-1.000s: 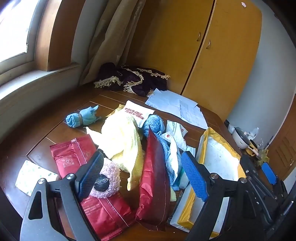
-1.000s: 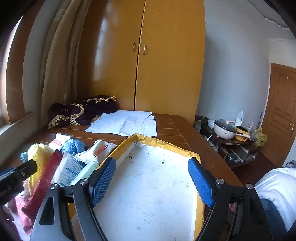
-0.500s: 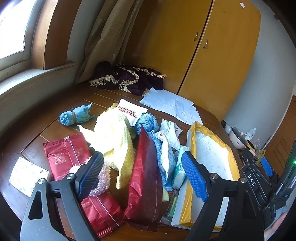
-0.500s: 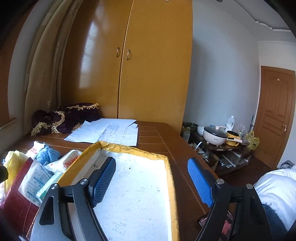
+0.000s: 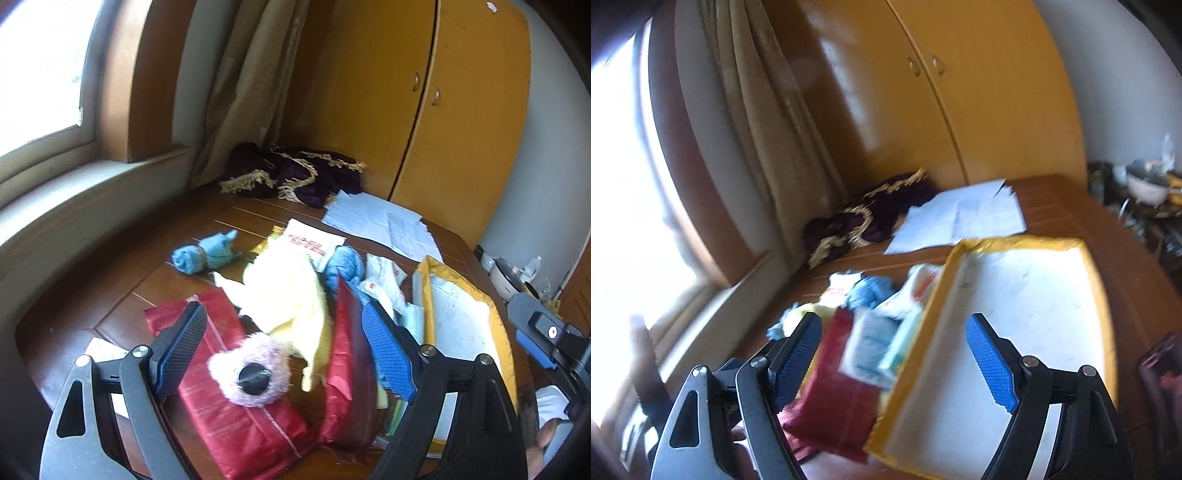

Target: Organize soft objects

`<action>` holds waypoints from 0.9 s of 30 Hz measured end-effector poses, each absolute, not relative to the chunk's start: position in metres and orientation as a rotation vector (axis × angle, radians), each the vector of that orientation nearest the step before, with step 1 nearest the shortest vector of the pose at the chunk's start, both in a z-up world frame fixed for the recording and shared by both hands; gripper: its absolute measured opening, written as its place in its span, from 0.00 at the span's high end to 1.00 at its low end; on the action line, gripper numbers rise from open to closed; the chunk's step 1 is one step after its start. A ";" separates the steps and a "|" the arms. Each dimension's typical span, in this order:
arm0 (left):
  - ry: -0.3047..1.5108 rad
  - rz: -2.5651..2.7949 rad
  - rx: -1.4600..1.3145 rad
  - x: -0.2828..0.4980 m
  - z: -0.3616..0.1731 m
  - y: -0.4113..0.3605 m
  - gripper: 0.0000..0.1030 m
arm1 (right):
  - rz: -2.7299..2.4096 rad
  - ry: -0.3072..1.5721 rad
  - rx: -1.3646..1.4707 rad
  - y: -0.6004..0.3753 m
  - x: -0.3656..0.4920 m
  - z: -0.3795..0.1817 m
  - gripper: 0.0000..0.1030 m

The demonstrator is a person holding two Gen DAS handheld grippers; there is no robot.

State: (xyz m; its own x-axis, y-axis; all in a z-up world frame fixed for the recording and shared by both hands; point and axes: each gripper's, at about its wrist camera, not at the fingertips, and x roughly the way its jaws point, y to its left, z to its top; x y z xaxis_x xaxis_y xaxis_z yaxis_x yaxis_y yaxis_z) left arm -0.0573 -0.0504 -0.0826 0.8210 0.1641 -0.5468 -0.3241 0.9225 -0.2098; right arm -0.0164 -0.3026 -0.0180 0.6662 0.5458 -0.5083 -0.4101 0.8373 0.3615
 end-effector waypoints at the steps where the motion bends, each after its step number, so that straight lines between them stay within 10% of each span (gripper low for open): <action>1: 0.535 0.294 -0.298 -0.061 -0.082 -0.042 0.16 | 0.585 0.684 0.218 -0.294 -0.014 -0.024 0.20; 27: 0.628 0.250 -0.300 -0.064 -0.101 -0.035 0.16 | 0.430 0.834 -0.080 -0.258 -0.027 -0.058 0.29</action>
